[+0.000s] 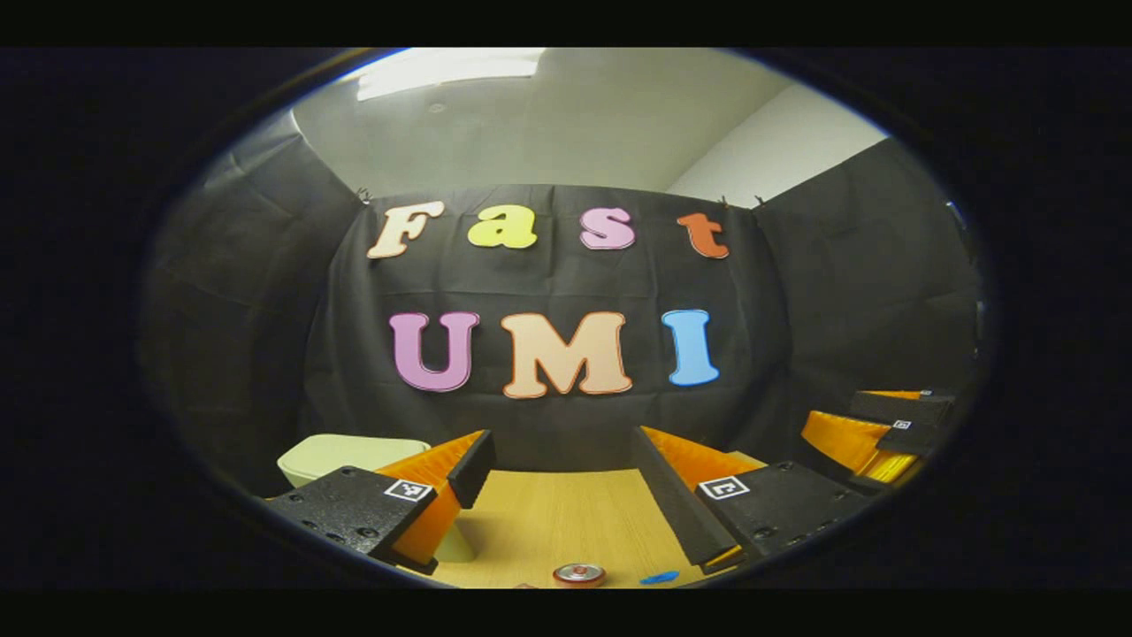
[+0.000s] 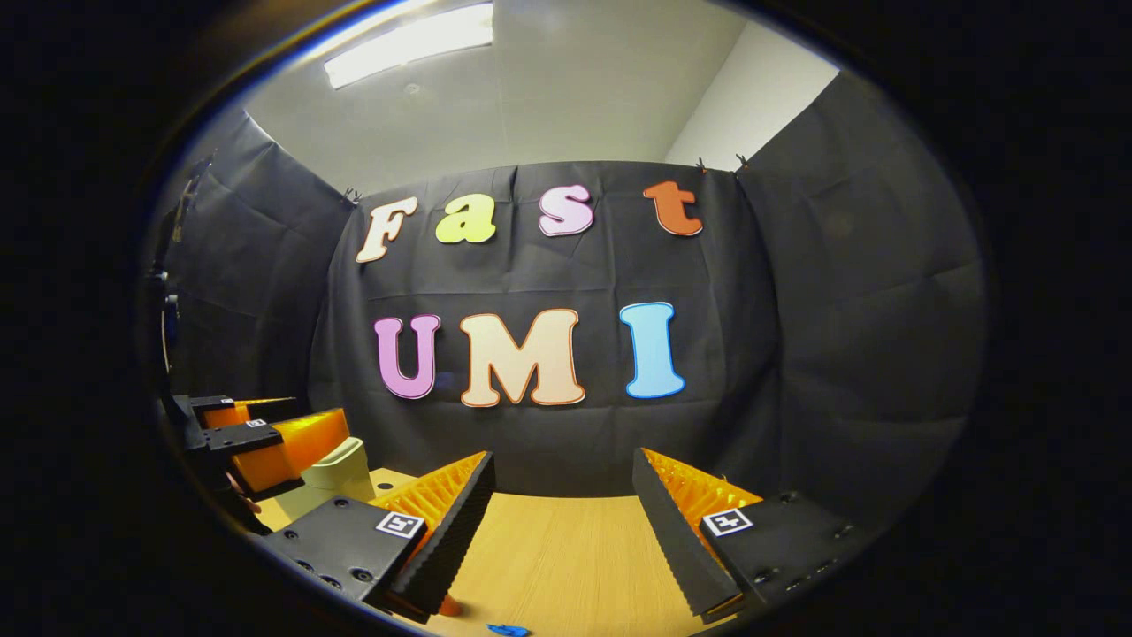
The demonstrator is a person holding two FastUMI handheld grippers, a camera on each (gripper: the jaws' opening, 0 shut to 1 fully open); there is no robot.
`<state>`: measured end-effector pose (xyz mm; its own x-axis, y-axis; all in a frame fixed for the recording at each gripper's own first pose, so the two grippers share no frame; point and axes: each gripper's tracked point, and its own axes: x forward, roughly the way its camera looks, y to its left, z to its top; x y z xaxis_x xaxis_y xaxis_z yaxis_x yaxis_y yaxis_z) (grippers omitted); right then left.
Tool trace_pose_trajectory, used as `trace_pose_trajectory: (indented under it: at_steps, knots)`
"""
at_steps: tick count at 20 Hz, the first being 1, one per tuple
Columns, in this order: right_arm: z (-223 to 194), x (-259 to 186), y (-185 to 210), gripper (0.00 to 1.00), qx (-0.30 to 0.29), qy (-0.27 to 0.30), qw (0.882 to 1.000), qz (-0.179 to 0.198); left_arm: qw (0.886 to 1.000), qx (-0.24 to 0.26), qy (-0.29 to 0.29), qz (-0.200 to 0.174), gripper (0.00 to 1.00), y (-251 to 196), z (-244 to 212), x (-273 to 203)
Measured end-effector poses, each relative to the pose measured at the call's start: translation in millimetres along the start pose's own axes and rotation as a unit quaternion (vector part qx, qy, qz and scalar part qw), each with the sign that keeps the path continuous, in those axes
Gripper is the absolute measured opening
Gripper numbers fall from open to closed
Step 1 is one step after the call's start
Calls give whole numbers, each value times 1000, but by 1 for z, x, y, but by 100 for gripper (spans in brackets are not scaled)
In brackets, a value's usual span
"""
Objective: Press the lid of the desktop garbage bin to open it, pick up the crumpled paper on the desktop and throw it into the bin, then pick up the pop can on the desktop and drop it into the bin, and finally close the garbage bin lid.
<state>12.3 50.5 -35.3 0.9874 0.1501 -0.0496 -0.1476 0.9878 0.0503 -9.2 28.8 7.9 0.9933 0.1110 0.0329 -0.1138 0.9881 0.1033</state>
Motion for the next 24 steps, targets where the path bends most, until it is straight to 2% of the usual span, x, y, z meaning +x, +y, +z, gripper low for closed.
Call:
trace_pose_trajectory:
  at_steps: [3,4,5,6,7,8,9,11,12,14,15,19,24]
  knots:
    - [-5,2,1,98,-3,6,1000,4,1000,18,-11,11,88,5,6,2]
    - [-7,3,2,98,-3,8,1000,7,1000,22,-14,16,80,8,7,2]
    - [-7,4,3,98,-4,9,1000,8,999,24,-16,22,77,12,8,4]
    - [-7,4,3,98,-5,9,1000,10,999,27,-18,30,63,16,8,3]
    - [-6,5,4,98,-5,7,1000,11,999,32,-19,37,55,22,10,4]
    - [-8,6,7,98,-4,8,1000,12,998,37,-18,41,40,26,9,2]
    - [-8,7,9,98,-3,9,1000,14,998,41,-18,45,36,30,9,1]
    - [-10,9,15,98,-2,12,1000,18,997,45,-17,52,21,37,10,-1]
    - [-12,9,17,98,-2,13,1000,20,997,46,-18,59,23,44,10,-1]
    - [-12,10,24,98,-4,15,1000,24,996,46,-14,78,5,60,7,-2]
    - [-12,11,26,98,-6,15,1000,25,996,44,-9,81,7,65,4,-3]
    - [-17,12,40,98,-9,20,999,27,993,52,5,102,0,96,-6,-5]
    - [-25,15,62,98,-17,31,999,27,990,55,26,126,0,139,-24,-5]
